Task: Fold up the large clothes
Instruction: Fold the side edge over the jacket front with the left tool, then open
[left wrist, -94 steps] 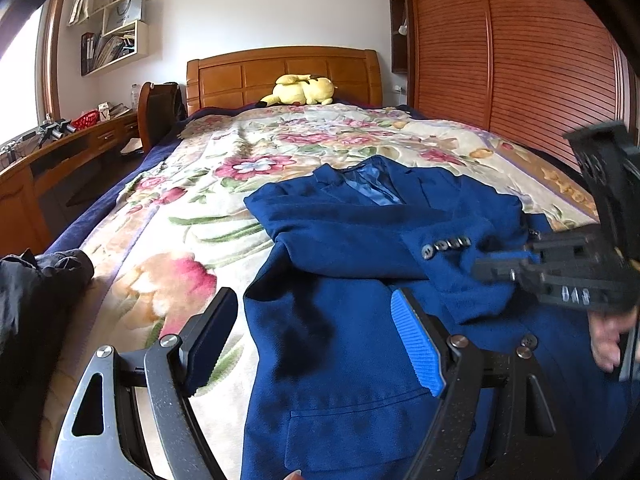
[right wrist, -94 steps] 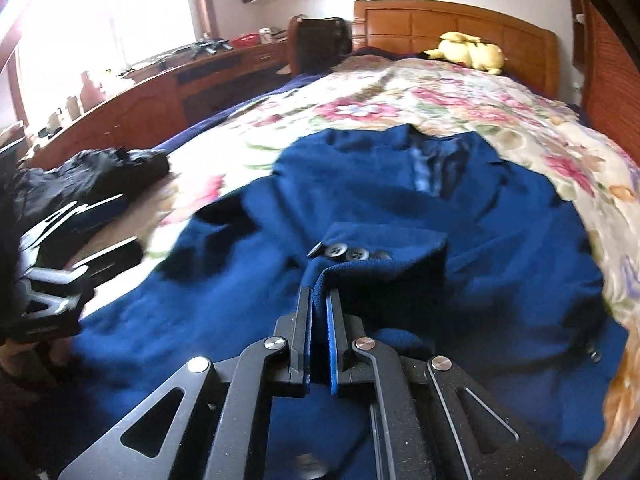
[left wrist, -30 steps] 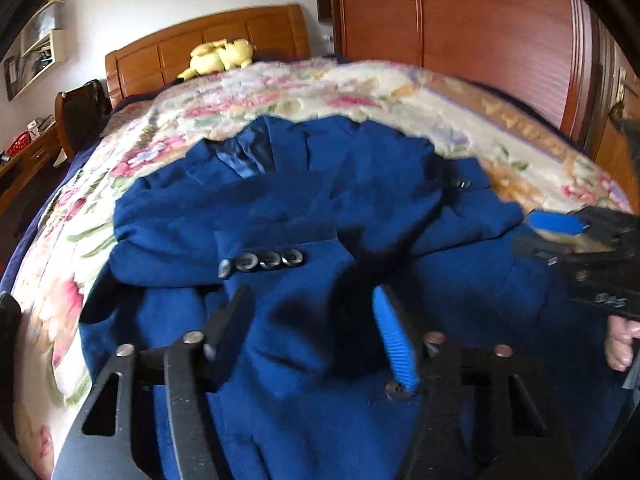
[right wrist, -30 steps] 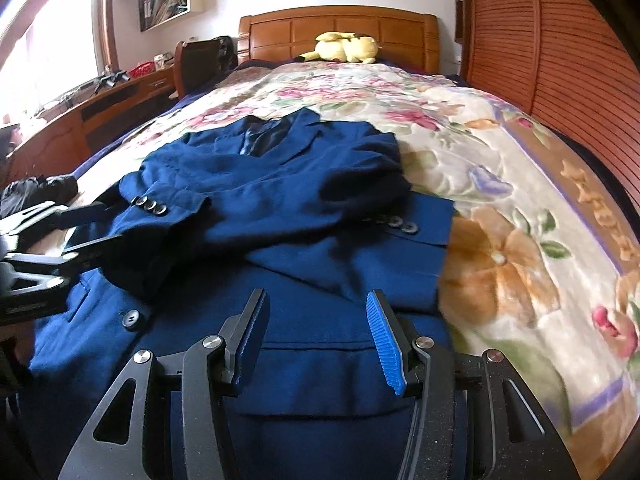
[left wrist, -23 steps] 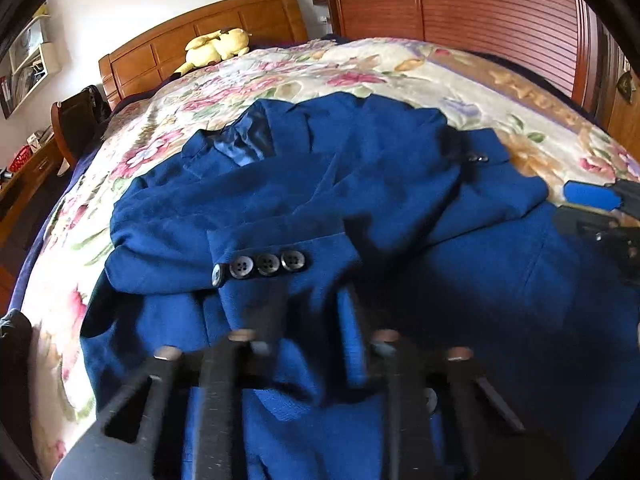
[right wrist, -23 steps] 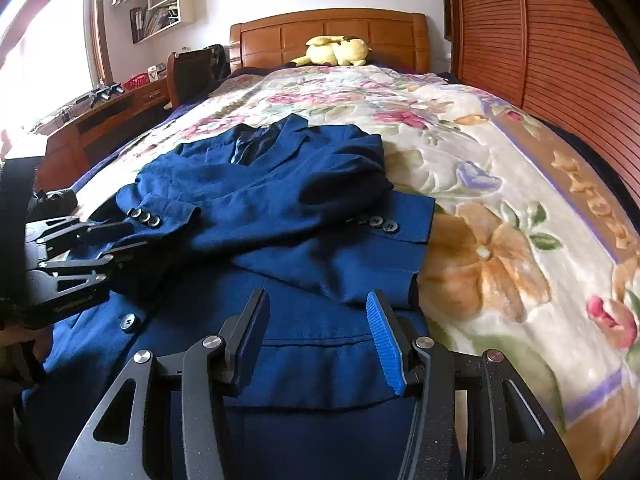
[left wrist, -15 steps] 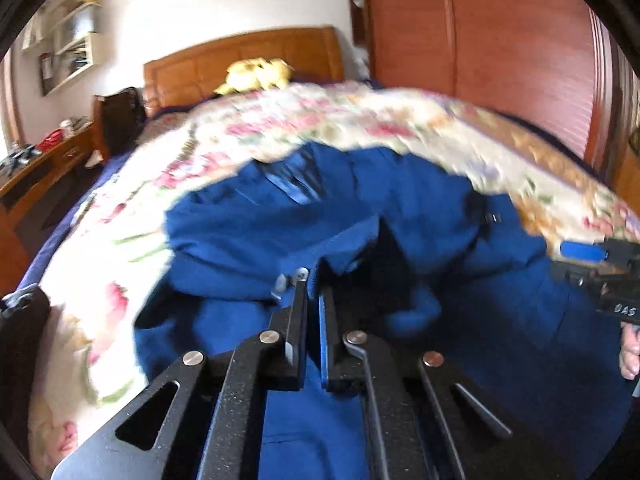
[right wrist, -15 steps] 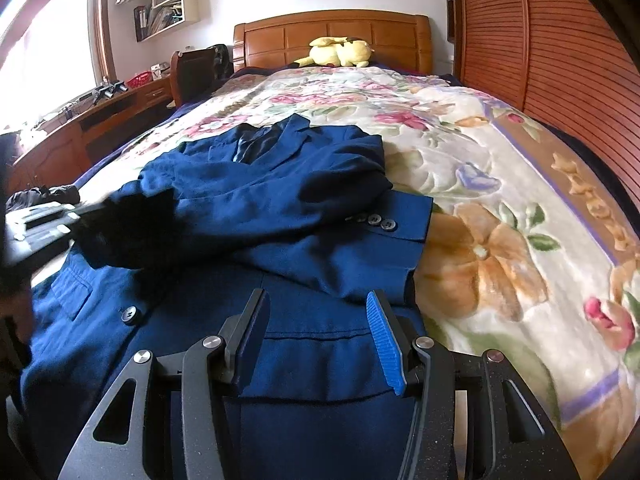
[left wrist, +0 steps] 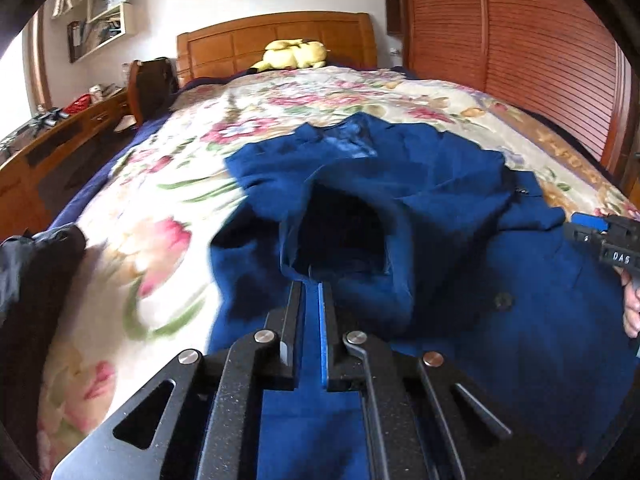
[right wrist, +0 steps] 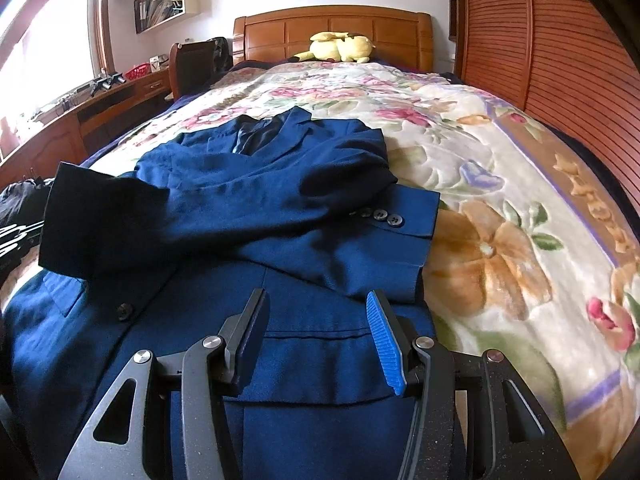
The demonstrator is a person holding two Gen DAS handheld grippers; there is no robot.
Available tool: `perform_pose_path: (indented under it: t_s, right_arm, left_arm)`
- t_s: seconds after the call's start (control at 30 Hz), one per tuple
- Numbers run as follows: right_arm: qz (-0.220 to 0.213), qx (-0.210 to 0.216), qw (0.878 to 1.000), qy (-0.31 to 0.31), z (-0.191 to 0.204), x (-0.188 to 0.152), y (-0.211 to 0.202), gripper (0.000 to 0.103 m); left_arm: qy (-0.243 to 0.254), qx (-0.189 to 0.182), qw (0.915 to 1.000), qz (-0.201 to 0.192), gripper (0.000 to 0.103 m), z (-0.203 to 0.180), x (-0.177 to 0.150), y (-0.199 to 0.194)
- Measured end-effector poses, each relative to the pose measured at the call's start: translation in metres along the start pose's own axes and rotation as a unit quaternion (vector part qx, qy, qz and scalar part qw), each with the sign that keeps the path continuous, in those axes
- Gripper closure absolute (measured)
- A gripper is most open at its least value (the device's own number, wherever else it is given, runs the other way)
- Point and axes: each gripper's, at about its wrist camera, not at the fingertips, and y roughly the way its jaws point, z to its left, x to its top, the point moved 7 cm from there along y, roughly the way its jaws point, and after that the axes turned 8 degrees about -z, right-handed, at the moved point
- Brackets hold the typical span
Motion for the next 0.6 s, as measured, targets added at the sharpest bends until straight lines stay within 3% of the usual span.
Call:
perform_pose_path:
  t_s: [0.1,0.3,0.37,0.5,0.6]
  right_arm:
    - [0.0,0.0,1.0,-0.005,0.002,0.0,0.001,0.051]
    - [-0.005,0.002,1.0,-0.009,0.006,0.002,0.001,0.051]
    - [-0.008,0.006,1.0,-0.009,0.008,0.003,0.0,0.051]
    - [-0.012,0.014,1.0,-0.019,0.015,0.003,0.001,0.051]
    - [-0.008,0.013,0.999,-0.03,0.019,0.002,0.006,0.043]
  left_arm:
    - [-0.009,0.0,0.9999,-0.005,0.097,0.012,0.001,-0.01]
    - [0.0,0.002,0.9999,-0.016,0.066,0.023,0.02,-0.006]
    - [0.003,-0.006,0.9999,-0.008,0.063,0.024,0.025,0.005]
    - [0.015,-0.007,0.9998,0.008,0.039,0.027,0.03,0.031]
    - [0.014,-0.007,0.9994,0.03,0.038,0.032,0.028,0.056]
